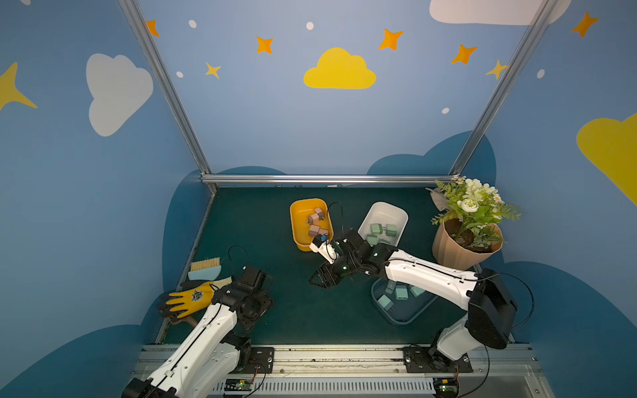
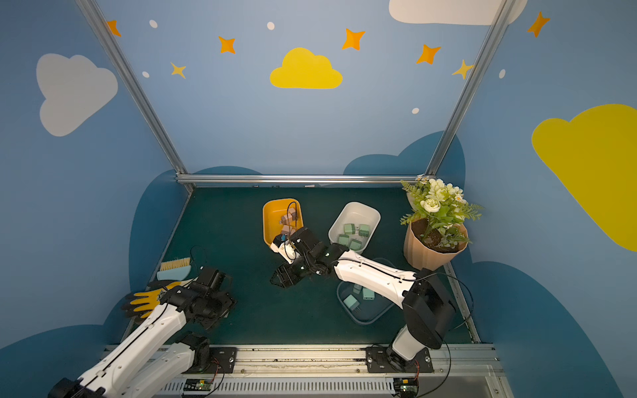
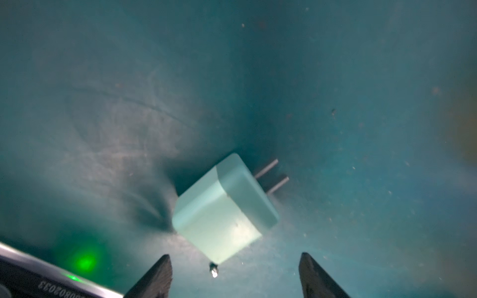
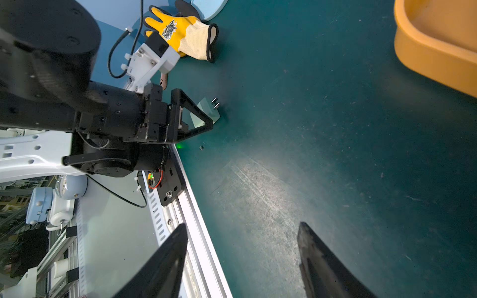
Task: Place the plugs by color into the storage box
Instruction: Pick up the plug from the center of the board.
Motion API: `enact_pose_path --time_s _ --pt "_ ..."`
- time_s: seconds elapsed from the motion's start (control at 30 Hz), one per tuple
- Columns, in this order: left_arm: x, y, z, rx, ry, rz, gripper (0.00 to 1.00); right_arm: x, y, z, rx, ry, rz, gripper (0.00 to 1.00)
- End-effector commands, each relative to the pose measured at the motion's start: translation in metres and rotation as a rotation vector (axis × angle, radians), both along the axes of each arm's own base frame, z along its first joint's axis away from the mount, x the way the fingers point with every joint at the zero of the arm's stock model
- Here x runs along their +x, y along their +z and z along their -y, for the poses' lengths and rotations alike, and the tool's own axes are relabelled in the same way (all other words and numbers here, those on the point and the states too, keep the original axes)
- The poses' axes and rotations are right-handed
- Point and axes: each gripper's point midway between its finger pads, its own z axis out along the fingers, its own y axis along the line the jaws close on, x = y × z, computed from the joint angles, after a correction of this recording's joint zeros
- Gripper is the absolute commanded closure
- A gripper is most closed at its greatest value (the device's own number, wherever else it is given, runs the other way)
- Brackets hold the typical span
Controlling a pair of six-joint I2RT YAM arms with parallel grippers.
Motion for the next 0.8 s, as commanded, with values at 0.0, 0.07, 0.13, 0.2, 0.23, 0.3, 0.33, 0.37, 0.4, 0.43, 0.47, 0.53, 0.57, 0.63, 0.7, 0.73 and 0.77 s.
enact_pose_path --time_s 0.0,0.07,0.13,0.2,0.23,0.3,0.33,0.37,0.4,0.43,0.47,0.53,0.57,0.63,0.7,0.73,0.77 --pt "0.008 -0.003 -0.003 0.009 -0.03 0.002 0.24 -0.001 0.018 0.002 0.036 -0.003 0.041 0.33" --pt "0.011 -0.006 -0.006 0.018 -0.021 -0.003 0.25 -0.001 0.016 0.003 0.028 -0.006 0.043 0.33" --pt "0.014 -0.009 -0.008 0.017 -0.024 -0.005 0.25 -0.001 0.015 0.004 0.026 -0.009 0.044 0.33" --pt "0.016 -0.012 -0.008 0.016 -0.029 -0.012 0.27 -0.001 0.014 0.005 0.031 -0.013 0.043 0.33" --pt "0.017 -0.014 -0.008 0.018 -0.042 -0.015 0.28 -0.001 0.013 0.005 0.034 -0.012 0.041 0.33" --pt "0.017 -0.017 -0.01 0.034 -0.071 -0.022 0.28 -0.001 0.012 0.005 0.035 -0.013 0.04 0.33" --pt "0.016 -0.019 -0.012 0.045 -0.072 -0.03 0.29 -0.001 0.011 0.005 0.038 -0.015 0.043 0.33" --pt "0.015 -0.02 -0.013 0.052 -0.076 -0.035 0.3 -0.001 0.01 0.005 0.039 -0.016 0.045 0.33" --pt "0.015 -0.021 -0.013 0.051 -0.076 -0.039 0.31 0.0 0.008 0.006 0.042 -0.019 0.044 0.33" --pt "0.015 -0.021 -0.013 0.05 -0.077 -0.039 0.32 0.0 0.007 0.005 0.048 -0.019 0.046 0.33" --pt "0.014 -0.022 -0.013 0.05 -0.075 -0.04 0.33 0.001 0.007 0.005 0.054 -0.021 0.046 0.32" --pt "0.015 -0.022 -0.014 0.057 -0.073 -0.034 0.36 0.001 0.007 0.004 0.065 -0.016 0.041 0.32" --pt "0.014 -0.022 -0.016 0.063 -0.073 -0.033 0.39 0.001 0.008 0.004 0.073 -0.013 0.042 0.33" --pt "0.014 -0.022 -0.017 0.07 -0.077 -0.024 0.42 0.002 0.008 0.004 0.079 -0.014 0.045 0.32" --pt "0.011 -0.024 -0.021 0.096 -0.077 -0.031 0.47 0.004 0.008 0.004 0.088 -0.016 0.05 0.33" --pt "0.009 -0.026 -0.023 0.102 -0.072 -0.038 0.48 0.005 0.008 0.004 0.09 -0.019 0.051 0.33" --pt "0.009 -0.027 -0.023 0.1 -0.069 -0.039 0.5 0.007 0.008 0.005 0.092 -0.024 0.056 0.32"
